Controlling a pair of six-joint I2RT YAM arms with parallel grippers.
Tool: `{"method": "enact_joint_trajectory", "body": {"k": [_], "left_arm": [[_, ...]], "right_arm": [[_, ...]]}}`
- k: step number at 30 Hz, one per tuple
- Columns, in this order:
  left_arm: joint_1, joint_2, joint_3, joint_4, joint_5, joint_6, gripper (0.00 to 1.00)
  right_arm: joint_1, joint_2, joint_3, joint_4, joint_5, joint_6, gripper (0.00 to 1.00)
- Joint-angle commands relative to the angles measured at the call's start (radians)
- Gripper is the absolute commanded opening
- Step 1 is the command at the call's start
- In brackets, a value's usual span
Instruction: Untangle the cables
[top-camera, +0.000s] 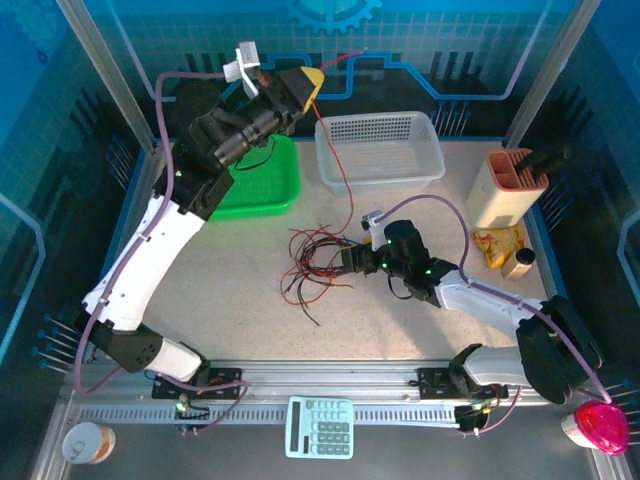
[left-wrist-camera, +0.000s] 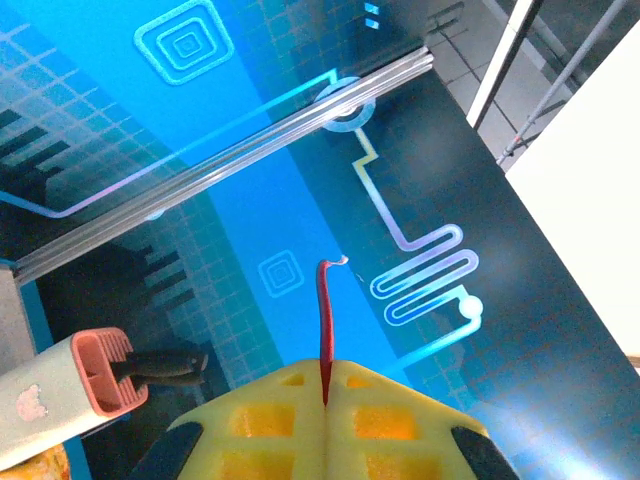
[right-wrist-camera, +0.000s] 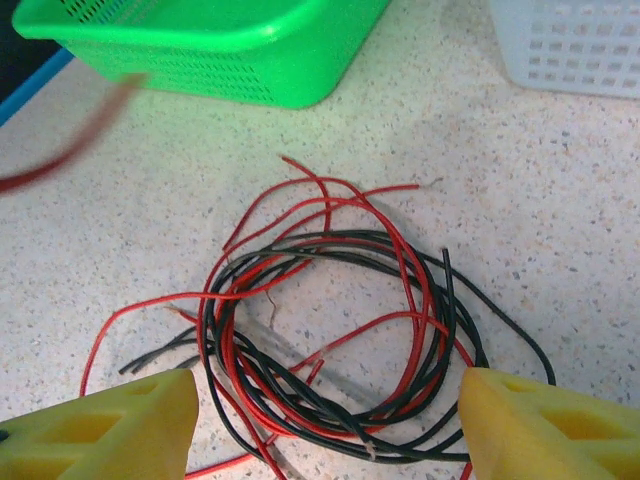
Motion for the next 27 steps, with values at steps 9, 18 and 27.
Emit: {"method": "enact_joint_trajectory", "body": {"k": [9, 18, 27], "left_arm": [[0.134, 0.004, 0.081, -0.163, -0.065, 0.212, 0.00], [0.316, 0.012, 0.064, -0.171, -0.092, 0.439, 0.00], [0.388, 0.120, 0.150, -0.204, -0.171, 0.786, 0.00]], "right_arm": [[0.000, -0.114, 0.038, -0.162, 0.048, -0.012, 0.72], [-0.032, -0.227, 0.045, -0.268, 0.128, -0.018, 0.90], [-0.063, -0.196, 0.182, -0.314, 0.184, 0.006, 1.00]]}}
